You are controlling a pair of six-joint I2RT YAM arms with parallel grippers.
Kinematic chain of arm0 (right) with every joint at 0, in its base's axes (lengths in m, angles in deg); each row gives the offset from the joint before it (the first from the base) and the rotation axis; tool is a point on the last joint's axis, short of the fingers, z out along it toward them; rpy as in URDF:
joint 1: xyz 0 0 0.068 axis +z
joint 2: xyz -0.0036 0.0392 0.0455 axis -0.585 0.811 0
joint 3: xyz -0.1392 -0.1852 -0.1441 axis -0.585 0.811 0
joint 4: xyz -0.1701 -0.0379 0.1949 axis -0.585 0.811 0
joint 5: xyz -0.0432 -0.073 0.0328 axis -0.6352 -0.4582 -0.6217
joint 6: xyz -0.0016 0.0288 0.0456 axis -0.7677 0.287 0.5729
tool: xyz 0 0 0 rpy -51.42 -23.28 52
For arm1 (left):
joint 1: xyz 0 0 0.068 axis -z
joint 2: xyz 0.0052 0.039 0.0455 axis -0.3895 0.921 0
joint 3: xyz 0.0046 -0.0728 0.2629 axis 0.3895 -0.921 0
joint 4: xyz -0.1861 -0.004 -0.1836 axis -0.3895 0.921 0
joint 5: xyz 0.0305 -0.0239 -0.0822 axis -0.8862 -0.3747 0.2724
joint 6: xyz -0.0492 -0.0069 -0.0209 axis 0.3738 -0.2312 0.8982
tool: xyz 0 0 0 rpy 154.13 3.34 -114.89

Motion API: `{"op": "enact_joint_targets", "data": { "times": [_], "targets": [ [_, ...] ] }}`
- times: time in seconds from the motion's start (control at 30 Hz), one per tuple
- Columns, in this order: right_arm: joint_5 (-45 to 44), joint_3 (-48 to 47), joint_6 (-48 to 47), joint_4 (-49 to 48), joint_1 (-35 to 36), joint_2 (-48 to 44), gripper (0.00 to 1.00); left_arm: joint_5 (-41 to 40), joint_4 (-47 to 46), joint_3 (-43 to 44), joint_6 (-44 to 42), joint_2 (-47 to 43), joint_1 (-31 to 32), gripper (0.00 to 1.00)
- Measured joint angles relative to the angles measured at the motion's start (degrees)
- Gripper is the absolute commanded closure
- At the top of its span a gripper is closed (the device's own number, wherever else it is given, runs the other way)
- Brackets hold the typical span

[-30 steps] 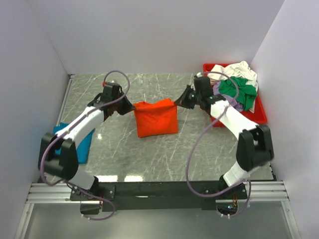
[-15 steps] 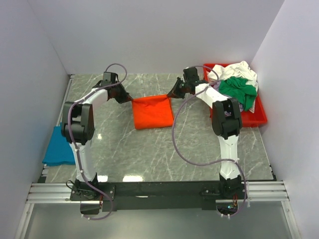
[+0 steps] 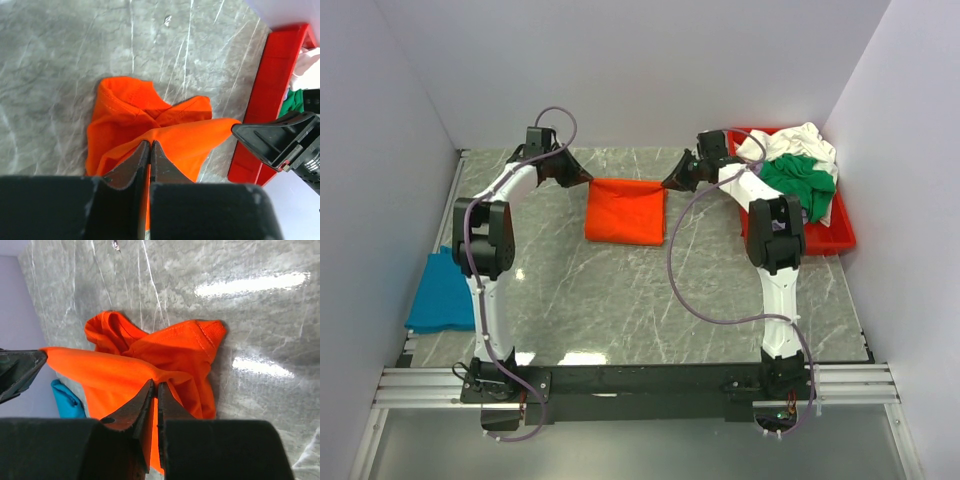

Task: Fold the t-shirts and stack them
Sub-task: Fold the tshirt

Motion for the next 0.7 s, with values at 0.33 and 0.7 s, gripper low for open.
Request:
{"op": "enact_joint_targets", "data": {
  "times": [0.33, 0.7],
  "targets": [
    [0.0, 0.4, 0.7, -0.5, -3.1, 0.0, 0.73, 2.4, -0.6, 5.6, -0.4, 7.5, -0.7, 0.60],
    [-6.6, 8.7, -0.8, 0.0, -4.9, -3.7, 0.48, -0.4, -5.0, -6.1, 0.5, -2.4, -0.2, 0.80]
  ]
}}
